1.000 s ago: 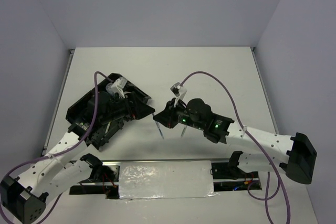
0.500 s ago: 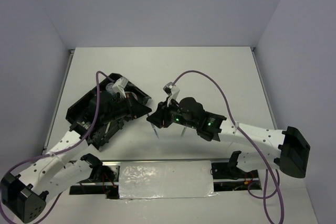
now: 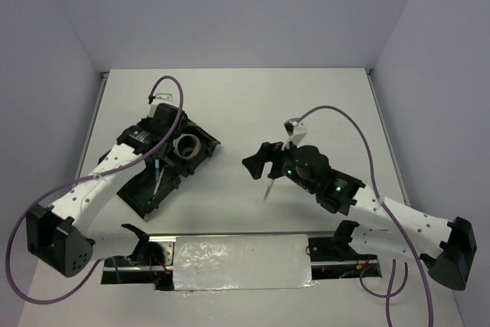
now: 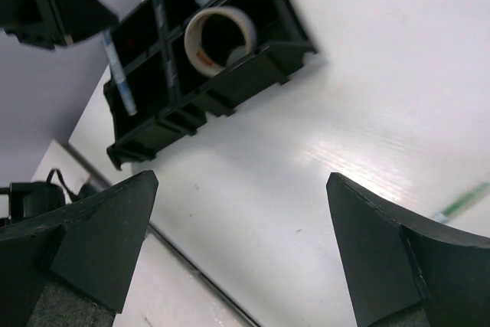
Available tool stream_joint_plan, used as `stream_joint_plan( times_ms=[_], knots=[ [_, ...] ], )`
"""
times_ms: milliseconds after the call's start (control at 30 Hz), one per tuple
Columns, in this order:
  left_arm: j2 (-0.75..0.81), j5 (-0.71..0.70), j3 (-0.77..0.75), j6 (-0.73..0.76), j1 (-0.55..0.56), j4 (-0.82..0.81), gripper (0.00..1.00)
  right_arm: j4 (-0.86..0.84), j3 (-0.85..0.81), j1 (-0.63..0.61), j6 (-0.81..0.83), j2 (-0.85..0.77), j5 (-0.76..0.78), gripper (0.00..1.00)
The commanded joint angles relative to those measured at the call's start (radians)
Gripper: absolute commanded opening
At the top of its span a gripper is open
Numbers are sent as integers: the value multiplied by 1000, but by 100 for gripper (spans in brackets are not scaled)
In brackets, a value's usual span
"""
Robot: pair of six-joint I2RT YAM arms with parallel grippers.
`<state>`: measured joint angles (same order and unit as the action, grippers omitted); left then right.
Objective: Sort the stationery into containers
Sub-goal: Place the pen in the storage box, then pick up the pen from the center of the board.
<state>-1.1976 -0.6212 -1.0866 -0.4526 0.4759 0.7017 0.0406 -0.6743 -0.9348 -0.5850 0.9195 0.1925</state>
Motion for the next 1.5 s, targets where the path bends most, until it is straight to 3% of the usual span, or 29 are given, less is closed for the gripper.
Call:
stream_joint_plan(
  times_ms=[0, 133, 233, 533, 567, 667, 700, 800, 833, 1000, 1200, 1367, 1467],
  knots=[
    [-28, -213, -16, 89, -33, 130, 0, 62, 44, 30, -3, -91, 44, 100],
    [-25, -297, 16, 100, -53, 114, 0, 108, 74, 54, 22, -163, 42, 100],
    [3, -224, 50, 121, -54, 65, 0, 125, 100, 68, 36, -206, 45, 100],
    [33, -123, 163, 92, -57, 25, 21, 140, 111, 83, 50, -229, 47, 100],
    [45, -114, 174, 94, -56, 19, 26, 140, 111, 85, 48, -229, 48, 100],
    [67, -100, 178, 92, -56, 16, 52, 130, 116, 86, 47, -226, 45, 100],
    [75, -91, 182, 92, -56, 12, 70, 128, 116, 87, 44, -222, 45, 100],
    [107, -71, 191, 88, -56, 2, 95, 148, 108, 88, 21, -167, 65, 100],
    [127, -65, 194, 88, -56, -4, 98, 156, 96, 93, 4, -147, 71, 100],
    [208, -55, 206, 84, -57, -37, 99, 272, 13, 109, -91, 40, 134, 100],
    [421, -26, 246, 91, -57, -111, 99, 372, -122, 128, -211, 323, 211, 99],
    [530, -37, 272, 101, -59, -142, 99, 363, -156, 152, -280, 468, 234, 93],
    [509, -26, 269, 106, -59, -137, 99, 364, -180, 166, -285, 557, 231, 80]
  ],
)
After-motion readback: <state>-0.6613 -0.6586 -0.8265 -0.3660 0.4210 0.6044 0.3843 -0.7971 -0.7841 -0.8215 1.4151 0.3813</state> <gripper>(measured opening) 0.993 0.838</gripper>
